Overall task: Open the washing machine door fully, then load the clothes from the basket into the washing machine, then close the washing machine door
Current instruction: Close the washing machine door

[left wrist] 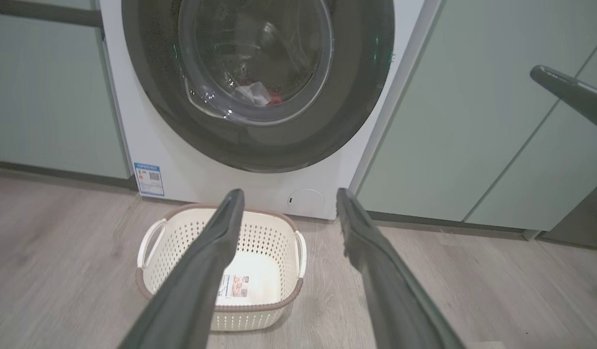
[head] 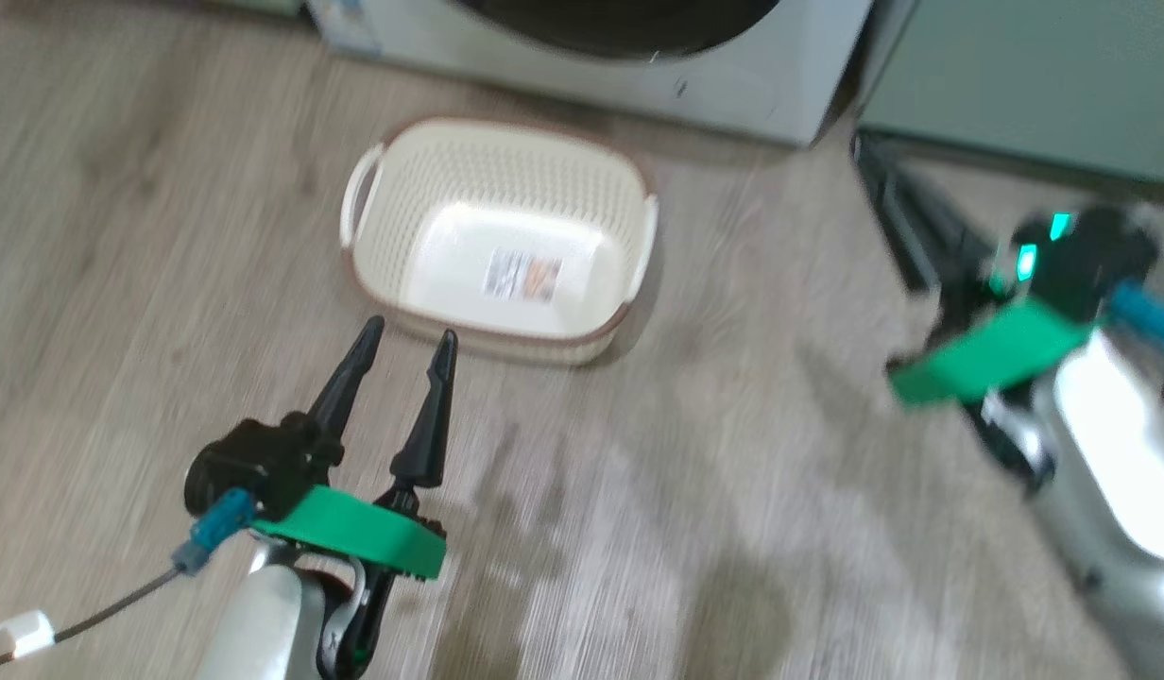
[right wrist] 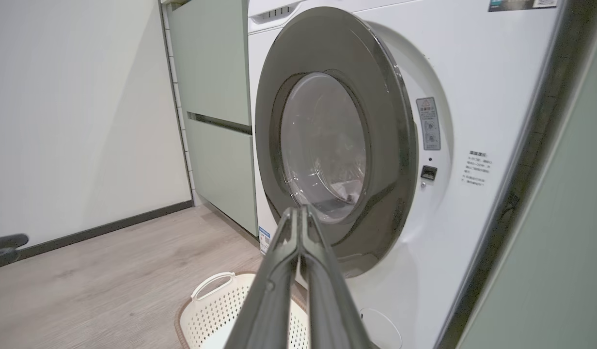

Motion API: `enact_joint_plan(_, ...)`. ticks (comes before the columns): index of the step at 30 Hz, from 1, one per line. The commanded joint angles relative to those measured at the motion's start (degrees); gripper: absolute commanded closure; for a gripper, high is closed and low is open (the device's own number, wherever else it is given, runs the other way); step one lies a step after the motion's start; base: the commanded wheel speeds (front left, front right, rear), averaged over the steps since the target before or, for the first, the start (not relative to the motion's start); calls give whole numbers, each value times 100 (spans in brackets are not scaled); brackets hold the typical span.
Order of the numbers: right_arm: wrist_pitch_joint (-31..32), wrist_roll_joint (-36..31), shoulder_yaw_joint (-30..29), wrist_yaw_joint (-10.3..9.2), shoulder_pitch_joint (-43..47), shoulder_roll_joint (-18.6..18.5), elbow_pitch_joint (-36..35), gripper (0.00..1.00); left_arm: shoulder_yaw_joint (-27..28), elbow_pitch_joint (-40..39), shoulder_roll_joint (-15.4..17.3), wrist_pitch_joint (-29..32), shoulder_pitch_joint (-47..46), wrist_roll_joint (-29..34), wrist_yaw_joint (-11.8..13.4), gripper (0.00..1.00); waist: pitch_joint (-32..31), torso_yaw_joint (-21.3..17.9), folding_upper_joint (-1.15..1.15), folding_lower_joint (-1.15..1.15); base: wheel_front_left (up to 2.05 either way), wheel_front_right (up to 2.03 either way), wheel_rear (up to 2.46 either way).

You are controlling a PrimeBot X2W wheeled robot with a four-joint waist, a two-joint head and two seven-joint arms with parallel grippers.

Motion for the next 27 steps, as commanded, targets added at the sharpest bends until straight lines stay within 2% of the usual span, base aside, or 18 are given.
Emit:
enact_joint_plan(1, -8, 63, 162, 0, -235, -132, -114, 100, 155, -203, 13, -55, -166, -93, 41, 0, 525, 357, 0, -2, 0, 0, 0)
enact_joint_plan(6, 28, 296, 804, 0, -1647, -627, 424, 100, 15, -282, 13, -55, -453, -212, 77, 0, 1041, 604, 0, -2, 0, 0, 0)
enact_joint_plan(13, 42, 704, 1659, 0, -3259, -959, 1384, 100, -96, -414, 13, -55, -653, -326, 178, 0, 1508, 829, 0, -2, 0, 0, 0)
enact_joint_plan(27, 26, 969, 2700, 0, -5428, -1083, 3367, 100, -260, -615, 13, -55, -940, -543, 254, 0, 2002, 957, 0, -2, 0, 0, 0)
